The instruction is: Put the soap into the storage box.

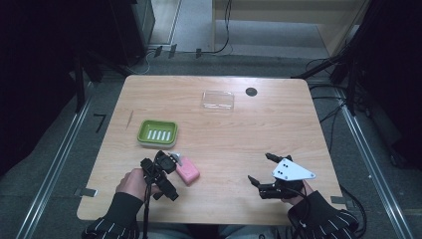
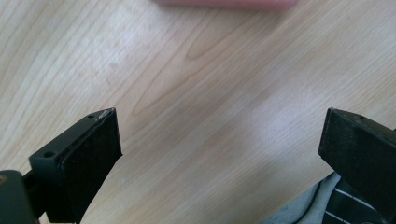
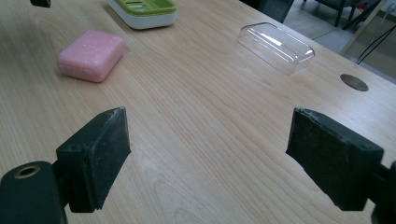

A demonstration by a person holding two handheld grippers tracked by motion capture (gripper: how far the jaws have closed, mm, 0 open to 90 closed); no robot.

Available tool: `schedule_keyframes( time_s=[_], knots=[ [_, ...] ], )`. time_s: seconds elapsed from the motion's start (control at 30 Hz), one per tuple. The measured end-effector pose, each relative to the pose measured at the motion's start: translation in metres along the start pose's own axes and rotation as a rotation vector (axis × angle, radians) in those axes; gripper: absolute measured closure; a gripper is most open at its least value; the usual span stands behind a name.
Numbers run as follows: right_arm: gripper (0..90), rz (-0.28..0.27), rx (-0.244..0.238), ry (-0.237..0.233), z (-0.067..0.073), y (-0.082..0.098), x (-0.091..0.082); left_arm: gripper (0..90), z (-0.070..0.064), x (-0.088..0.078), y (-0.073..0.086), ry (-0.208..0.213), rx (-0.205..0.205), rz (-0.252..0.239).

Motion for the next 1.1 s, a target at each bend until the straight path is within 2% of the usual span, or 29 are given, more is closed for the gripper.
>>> schedule_keyframes(
  time_s=[0.2,0.4,0.43,0.5,0.63,0.83,0.93,1.1],
  knots=[
    [13.8,0.0,0.0,0.0,0.0,0.0,0.0,0.0,-0.002,0.0,-0.013,0.007,0.016,-0.015],
    [13.8,0.0,-0.001,0.0,0.0,0.0,0.0,0.0,-0.003,-0.001,-0.024,0.006,0.02,-0.031],
    [13.8,0.0,0.0,0.0,0.0,0.0,0.0,0.0,-0.005,0.0,-0.028,0.012,0.007,-0.035],
    [13.8,0.0,-0.001,0.001,0.0,0.0,0.0,0.0,-0.004,0.001,-0.031,0.019,0.014,-0.033],
    [13.9,-0.001,0.0,0.0,0.0,0.0,0.0,0.0,-0.005,0.001,-0.038,0.015,0.011,-0.041],
    [13.8,-0.003,0.001,-0.001,0.0,0.0,0.0,0.0,-0.005,0.002,-0.052,0.007,0.028,-0.06],
    [13.8,-0.003,0.004,0.001,0.0,0.0,0.0,0.0,-0.007,0.004,-0.055,0.01,0.025,-0.056],
    [13.8,-0.003,0.004,0.0,0.0,0.0,0.0,0.0,-0.008,0.007,-0.065,0.002,0.047,-0.051]
  ],
)
Point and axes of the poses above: each handheld gripper's, and its own axes: x roughly forward along the jaws, y roughly out of its underside, z roughly to its left, the point moved 7 cm from there along x, roughly forward along the jaws, and after that the axes turned 15 degrees about -y, right-handed, at the moved point
